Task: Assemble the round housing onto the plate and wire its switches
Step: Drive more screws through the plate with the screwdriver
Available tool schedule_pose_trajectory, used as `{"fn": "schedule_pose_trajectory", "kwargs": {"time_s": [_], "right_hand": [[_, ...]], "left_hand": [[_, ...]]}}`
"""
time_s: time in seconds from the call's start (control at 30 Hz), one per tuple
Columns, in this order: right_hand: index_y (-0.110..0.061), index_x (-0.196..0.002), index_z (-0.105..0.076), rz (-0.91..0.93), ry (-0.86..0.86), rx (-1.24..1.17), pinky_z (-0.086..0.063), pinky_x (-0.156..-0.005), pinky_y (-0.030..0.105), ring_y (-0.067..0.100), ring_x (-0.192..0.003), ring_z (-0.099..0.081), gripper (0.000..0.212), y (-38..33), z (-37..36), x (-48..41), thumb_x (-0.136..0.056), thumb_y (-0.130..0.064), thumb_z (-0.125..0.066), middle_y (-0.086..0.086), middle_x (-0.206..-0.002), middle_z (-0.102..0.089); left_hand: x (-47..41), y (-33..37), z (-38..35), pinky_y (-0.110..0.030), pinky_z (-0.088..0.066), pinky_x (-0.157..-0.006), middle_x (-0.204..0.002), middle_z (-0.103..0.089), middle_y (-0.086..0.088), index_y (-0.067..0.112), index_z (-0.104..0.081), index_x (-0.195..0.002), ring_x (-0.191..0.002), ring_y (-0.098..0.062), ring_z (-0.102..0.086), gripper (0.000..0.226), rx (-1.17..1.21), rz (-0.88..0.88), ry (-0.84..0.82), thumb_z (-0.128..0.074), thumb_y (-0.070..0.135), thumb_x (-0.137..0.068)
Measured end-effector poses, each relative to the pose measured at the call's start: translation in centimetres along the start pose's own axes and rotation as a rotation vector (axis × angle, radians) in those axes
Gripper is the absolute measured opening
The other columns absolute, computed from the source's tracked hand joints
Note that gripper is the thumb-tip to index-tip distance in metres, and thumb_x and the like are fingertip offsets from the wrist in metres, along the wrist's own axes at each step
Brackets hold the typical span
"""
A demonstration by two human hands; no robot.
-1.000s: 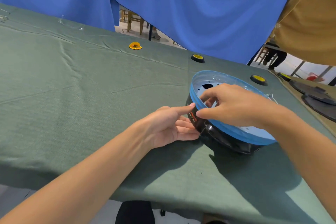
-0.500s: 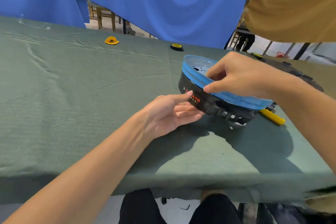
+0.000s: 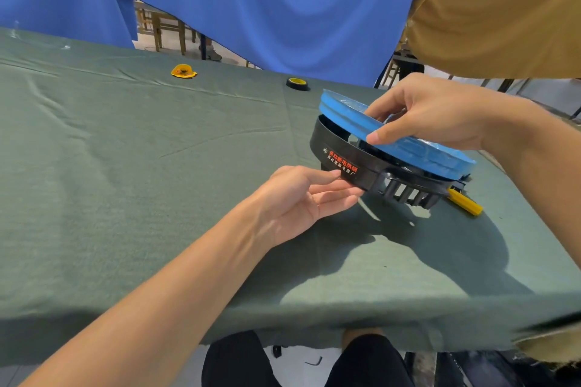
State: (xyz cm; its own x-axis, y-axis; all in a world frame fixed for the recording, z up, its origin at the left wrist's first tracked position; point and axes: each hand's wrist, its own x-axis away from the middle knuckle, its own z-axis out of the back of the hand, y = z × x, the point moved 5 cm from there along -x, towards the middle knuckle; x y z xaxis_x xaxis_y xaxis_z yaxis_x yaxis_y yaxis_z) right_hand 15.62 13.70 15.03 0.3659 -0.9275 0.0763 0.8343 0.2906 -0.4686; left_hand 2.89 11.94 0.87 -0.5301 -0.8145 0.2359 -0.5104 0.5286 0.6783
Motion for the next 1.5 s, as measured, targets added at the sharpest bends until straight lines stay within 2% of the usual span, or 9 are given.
{"fn": "schedule_pose_trajectory", "kwargs": {"time_s": [0.27, 0.47, 0.6, 0.77, 0.93, 1.03, 1.13, 1.33, 1.5], "right_hand": [[-0.03, -0.085, -0.077, -0.01, -0.041, 0.008, -0.05, -0.078, 0.028, 0.008, -0.079, -0.068, 0.009, 0.0, 0.2, 0.0, -0.084, -0.022, -0.075, -0.01, -0.085, -0.075], [-0.038, -0.082, -0.075, -0.021, -0.047, 0.031, -0.055, -0.089, 0.042, 0.015, -0.088, -0.067, 0.012, -0.1, 0.2, -0.2, -0.082, -0.026, -0.077, -0.014, -0.087, -0.073], [-0.036, -0.086, -0.076, -0.007, -0.054, 0.075, -0.055, -0.083, 0.04, 0.006, -0.077, -0.065, 0.009, 0.1, 0.3, -0.1, -0.082, -0.027, -0.077, -0.02, -0.077, -0.071], [-0.028, -0.093, -0.076, 0.021, -0.049, 0.114, -0.054, -0.079, 0.045, 0.014, -0.076, -0.063, 0.012, 0.1, -0.2, -0.2, -0.081, -0.03, -0.077, -0.021, -0.071, -0.067], [-0.028, -0.084, -0.075, 0.065, -0.101, 0.115, -0.041, -0.057, 0.023, 0.003, -0.059, -0.055, 0.016, 0.5, -1.3, -0.7, -0.088, -0.042, -0.067, -0.019, -0.064, -0.064], [-0.02, -0.082, -0.072, 0.08, -0.111, 0.013, -0.052, -0.061, 0.029, 0.005, -0.06, -0.057, 0.026, 0.7, -1.7, -1.4, -0.096, -0.036, -0.057, -0.01, -0.068, -0.063], [-0.02, -0.104, -0.074, 0.124, -0.024, -0.029, -0.059, -0.07, 0.023, 0.005, -0.07, -0.069, 0.016, 0.9, -1.8, -2.7, -0.095, -0.02, -0.061, -0.01, -0.078, -0.071], [-0.018, -0.088, -0.078, 0.118, -0.088, 0.003, -0.061, -0.074, 0.036, 0.018, -0.072, -0.072, 0.009, 1.0, -3.4, -4.8, -0.088, -0.015, -0.07, 0.0, -0.077, -0.075], [-0.006, -0.087, -0.075, -0.033, -0.138, -0.184, -0.054, -0.057, 0.018, 0.012, -0.062, -0.07, 0.009, 1.5, -4.8, -5.8, -0.09, -0.008, -0.066, 0.007, -0.074, -0.073]], "left_hand": [[0.0, -0.2, 0.3, -0.035, -0.061, -0.077, -0.107, -0.071, -0.028, -0.011, -0.06, -0.116, -0.099, -0.034, -0.072, 0.024, 0.011, 0.007, -0.021, -0.052, -0.006, -0.094], [-0.2, -0.3, 0.6, -0.036, -0.061, -0.079, -0.11, -0.069, -0.03, -0.013, -0.064, -0.113, -0.1, -0.035, -0.072, 0.024, -0.001, 0.007, -0.01, -0.055, -0.005, -0.092], [-0.4, -0.3, 1.0, -0.036, -0.062, -0.073, -0.111, -0.067, -0.033, -0.019, -0.066, -0.106, -0.097, -0.039, -0.072, 0.032, 0.012, -0.009, 0.021, -0.066, -0.007, -0.076], [-0.6, -0.2, 1.4, -0.036, -0.061, -0.07, -0.103, -0.067, -0.031, -0.016, -0.072, -0.095, -0.091, -0.038, -0.073, 0.031, -0.011, -0.018, 0.054, -0.07, -0.001, -0.067], [-0.8, 0.1, 1.6, -0.038, -0.062, -0.072, -0.098, -0.072, -0.028, -0.008, -0.077, -0.085, -0.086, -0.034, -0.074, 0.022, -0.048, -0.036, 0.08, -0.07, 0.005, -0.07], [-0.9, 0.4, 1.8, -0.037, -0.062, -0.068, -0.092, -0.073, -0.025, -0.005, -0.078, -0.079, -0.079, -0.032, -0.074, 0.022, -0.038, -0.062, 0.124, -0.072, 0.015, -0.07], [-0.9, 0.7, 2.2, -0.035, -0.061, -0.065, -0.095, -0.073, -0.027, -0.004, -0.078, -0.074, -0.082, -0.033, -0.075, 0.034, -0.041, -0.074, 0.19, -0.076, 0.03, -0.069], [-0.9, 0.7, 2.6, -0.035, -0.061, -0.063, -0.093, -0.072, -0.029, -0.015, -0.063, -0.102, -0.086, -0.036, -0.074, 0.092, -0.133, -0.062, 0.297, -0.081, 0.061, -0.053], [-1.1, 1.3, 2.8, -0.034, -0.06, -0.06, -0.087, -0.073, -0.028, -0.013, -0.063, -0.095, -0.08, -0.034, -0.075, 0.091, -0.227, -0.023, 0.357, -0.084, 0.06, -0.046]]}}
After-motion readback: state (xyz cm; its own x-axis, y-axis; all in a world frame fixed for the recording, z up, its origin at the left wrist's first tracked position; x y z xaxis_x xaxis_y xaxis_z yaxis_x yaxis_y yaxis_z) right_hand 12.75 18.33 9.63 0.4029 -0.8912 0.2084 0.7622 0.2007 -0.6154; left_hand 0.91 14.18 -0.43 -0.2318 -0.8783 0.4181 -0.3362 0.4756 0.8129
